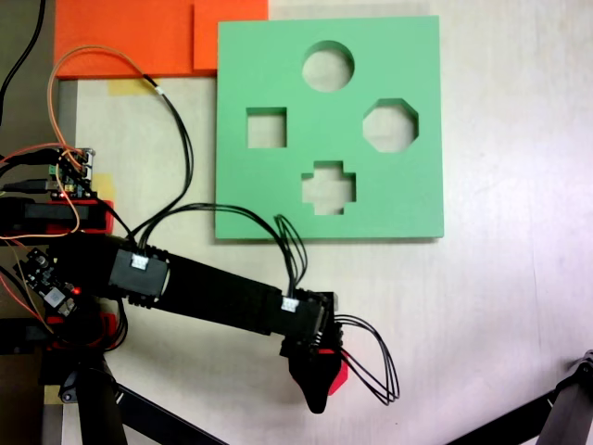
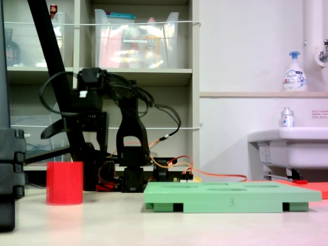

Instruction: Put the octagonal pillar block into the corresponding hole

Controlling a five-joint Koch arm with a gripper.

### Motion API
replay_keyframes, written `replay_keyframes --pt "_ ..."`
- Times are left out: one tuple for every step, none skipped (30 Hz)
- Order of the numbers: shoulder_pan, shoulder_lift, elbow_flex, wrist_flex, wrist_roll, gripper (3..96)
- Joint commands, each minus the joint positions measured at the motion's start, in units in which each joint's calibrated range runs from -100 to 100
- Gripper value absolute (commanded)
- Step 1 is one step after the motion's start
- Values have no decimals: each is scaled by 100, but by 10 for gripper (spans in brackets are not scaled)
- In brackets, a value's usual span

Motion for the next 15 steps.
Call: replay_keyframes --pt "-88 299 452 223 -98 958" --pt "-112 425 472 223 -103 958" --pt "-132 523 472 223 -122 958" --pt "-147 607 472 223 -142 958" --pt "-161 732 472 223 -176 958" --pt "-176 816 472 223 -195 956" --pt "-190 886 481 233 -230 956" --pt "-205 998 511 233 -254 956" --pt "-220 1081 531 233 -264 956" --pt "-225 1151 531 233 -269 956" --pt "-230 1221 531 233 -274 954" --pt "-239 1277 531 242 -288 948" --pt "-239 1347 531 262 -308 947" --pt "-249 1417 531 281 -317 944" --pt "-244 1472 531 281 -322 909"
